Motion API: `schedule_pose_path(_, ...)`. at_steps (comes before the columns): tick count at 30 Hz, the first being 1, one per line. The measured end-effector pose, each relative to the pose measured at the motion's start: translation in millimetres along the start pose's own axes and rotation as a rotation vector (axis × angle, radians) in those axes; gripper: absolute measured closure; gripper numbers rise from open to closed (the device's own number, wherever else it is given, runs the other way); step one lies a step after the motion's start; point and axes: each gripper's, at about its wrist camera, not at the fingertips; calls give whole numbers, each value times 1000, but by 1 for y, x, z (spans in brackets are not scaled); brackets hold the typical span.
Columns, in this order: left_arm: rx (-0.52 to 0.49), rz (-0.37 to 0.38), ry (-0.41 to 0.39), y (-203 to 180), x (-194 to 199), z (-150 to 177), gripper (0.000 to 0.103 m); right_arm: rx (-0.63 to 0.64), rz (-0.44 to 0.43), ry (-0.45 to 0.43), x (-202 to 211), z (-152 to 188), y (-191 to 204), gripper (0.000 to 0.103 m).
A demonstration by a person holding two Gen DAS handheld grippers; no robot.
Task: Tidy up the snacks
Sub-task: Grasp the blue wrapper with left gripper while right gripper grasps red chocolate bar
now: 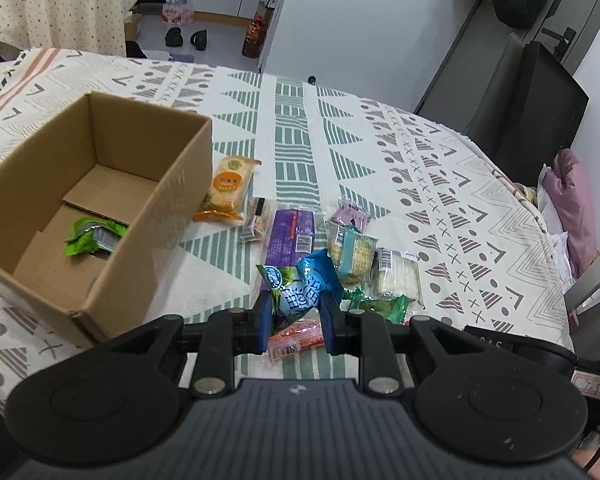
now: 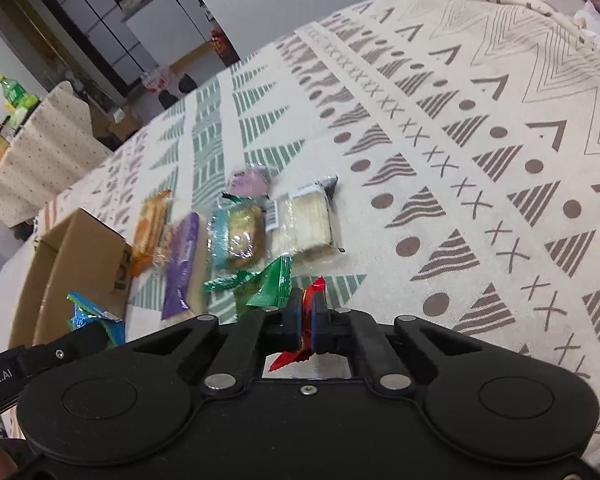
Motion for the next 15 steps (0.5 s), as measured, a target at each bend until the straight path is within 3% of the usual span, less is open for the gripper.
schedule_pose_path(8, 7, -16, -35, 0, 23, 0, 79, -21, -45, -61, 22, -3, -5, 101)
schedule_pose_path(15, 14, -38, -80, 1, 43, -4, 79, -20, -154, -111, 42, -2, -2, 103)
Point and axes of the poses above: each gripper's, at about its wrist camera, not at the fingertips, and x roughly against the way its jaws point, y to its left, z to its underside, and after that the axes turned 4 degrees about -x, right-handed
